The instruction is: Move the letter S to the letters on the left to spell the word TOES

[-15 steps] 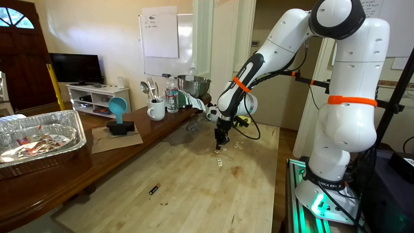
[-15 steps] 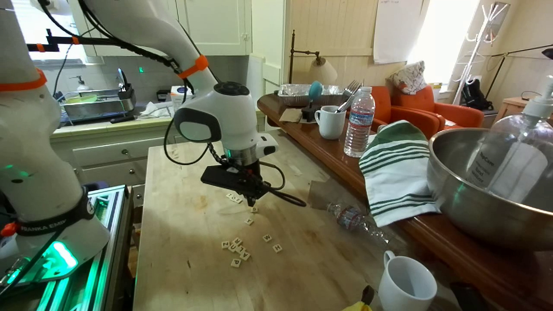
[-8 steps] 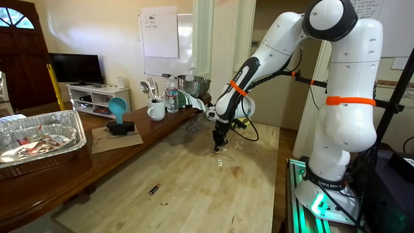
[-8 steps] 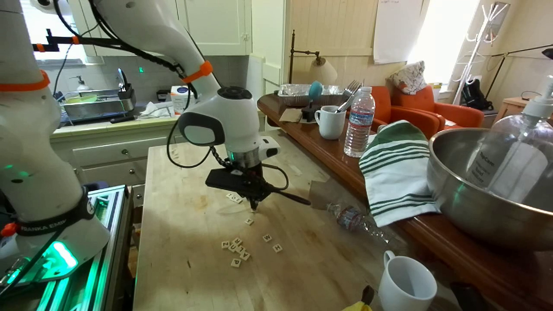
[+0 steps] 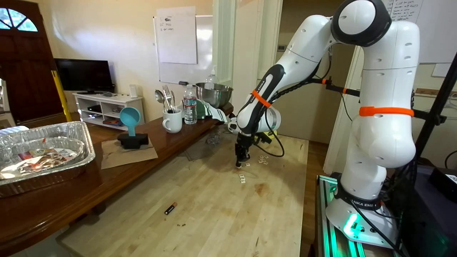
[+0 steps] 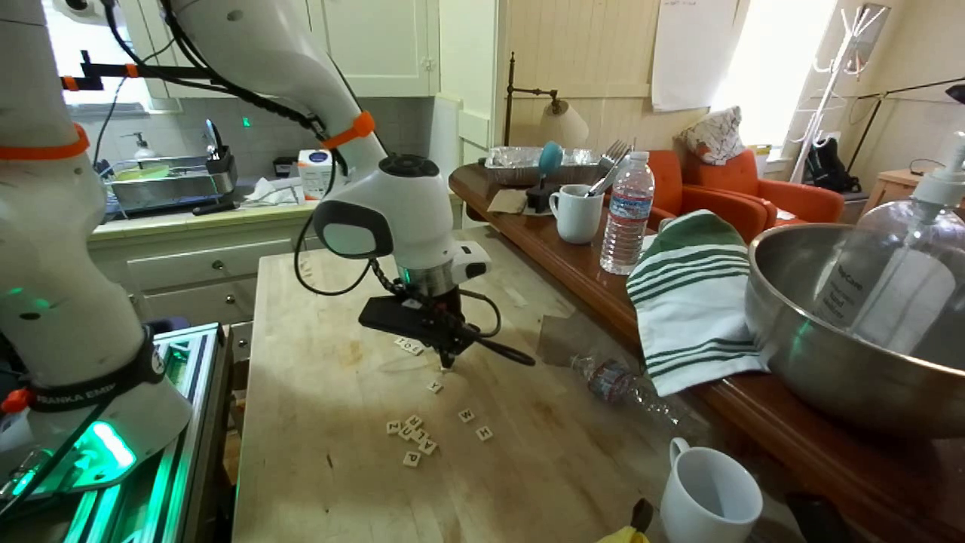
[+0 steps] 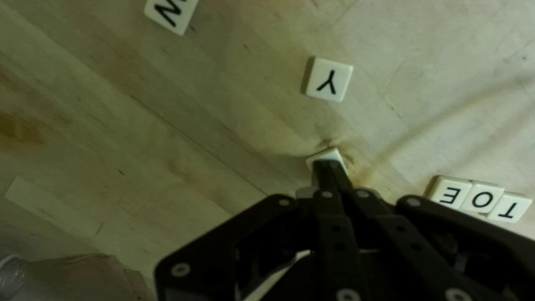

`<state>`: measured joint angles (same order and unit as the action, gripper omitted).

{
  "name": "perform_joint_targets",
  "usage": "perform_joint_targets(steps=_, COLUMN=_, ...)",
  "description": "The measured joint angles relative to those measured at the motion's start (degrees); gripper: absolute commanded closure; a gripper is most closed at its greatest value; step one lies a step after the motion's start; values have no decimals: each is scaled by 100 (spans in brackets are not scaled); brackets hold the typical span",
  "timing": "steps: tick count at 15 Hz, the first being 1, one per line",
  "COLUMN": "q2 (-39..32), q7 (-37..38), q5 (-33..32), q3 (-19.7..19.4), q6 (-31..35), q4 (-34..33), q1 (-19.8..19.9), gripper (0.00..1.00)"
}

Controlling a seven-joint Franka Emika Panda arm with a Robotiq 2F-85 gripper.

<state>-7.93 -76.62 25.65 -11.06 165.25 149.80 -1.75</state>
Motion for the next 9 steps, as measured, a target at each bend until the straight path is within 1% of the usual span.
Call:
perform_joint_targets(steps=5, q2=1, q7=626, q5=53, q3=-3, q6=56, q4=20, q1=-7, gripper=100)
perform_joint_targets(steps=9, q2=17, q7=1331, q5=-15, q3=-38, q6=234, q4=107, q1=-78, gripper=100)
